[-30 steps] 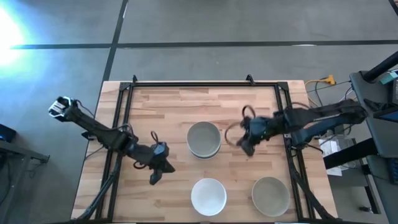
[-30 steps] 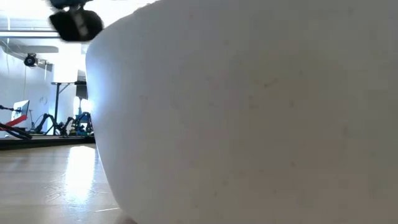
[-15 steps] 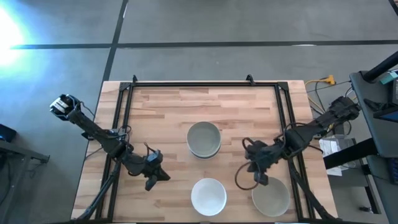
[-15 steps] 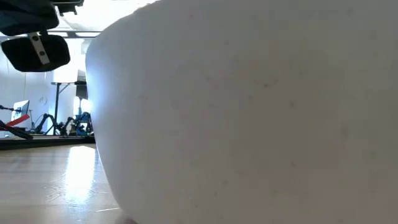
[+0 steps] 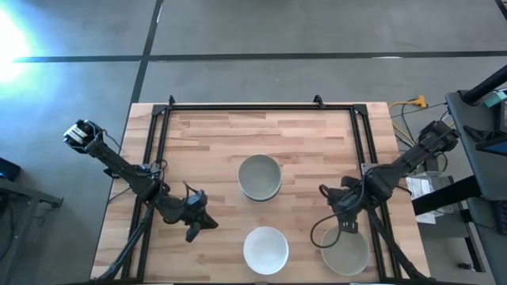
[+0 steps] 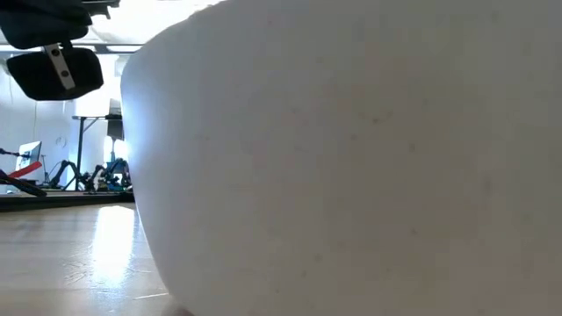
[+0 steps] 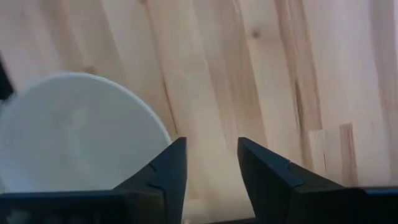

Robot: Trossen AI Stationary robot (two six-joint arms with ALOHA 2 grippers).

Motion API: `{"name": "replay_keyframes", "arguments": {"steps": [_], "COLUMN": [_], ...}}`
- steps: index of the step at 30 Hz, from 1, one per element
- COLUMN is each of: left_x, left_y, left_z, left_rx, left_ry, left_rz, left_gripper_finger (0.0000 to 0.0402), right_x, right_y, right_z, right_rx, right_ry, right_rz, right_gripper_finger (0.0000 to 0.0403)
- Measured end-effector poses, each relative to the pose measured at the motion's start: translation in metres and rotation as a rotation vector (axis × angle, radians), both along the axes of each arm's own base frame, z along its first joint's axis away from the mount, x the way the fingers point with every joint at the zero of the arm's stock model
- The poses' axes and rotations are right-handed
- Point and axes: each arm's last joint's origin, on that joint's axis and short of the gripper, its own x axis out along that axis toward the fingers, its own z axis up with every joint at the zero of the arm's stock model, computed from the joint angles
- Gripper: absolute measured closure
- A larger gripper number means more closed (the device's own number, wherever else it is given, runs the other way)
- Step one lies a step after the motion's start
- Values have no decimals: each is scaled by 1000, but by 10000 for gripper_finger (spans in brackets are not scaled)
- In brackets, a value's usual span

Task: Nest bowls inside each other
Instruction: Stack the brown bowl on the other brown bowl

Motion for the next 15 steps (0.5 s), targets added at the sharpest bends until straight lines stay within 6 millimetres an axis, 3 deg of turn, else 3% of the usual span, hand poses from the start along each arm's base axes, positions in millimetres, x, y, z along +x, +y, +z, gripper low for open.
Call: {"name": "replay_keyframes", "arguments": {"steps": [7,15], "left_x": [1,1], "left_y": [1,1], "left_z": [1,1], "left_rx": [4,0], "left_ry": [-13,-12], "left_rz": [24,27], "left_gripper_finger": [401,402], "right_x": [-3,0], "right_y": [4,8], "right_z": [-30,-44], "right_rx": [142,217], "right_ry": [59,16], "right_rz": [30,31], "right_gripper_finger": [265,279]}}
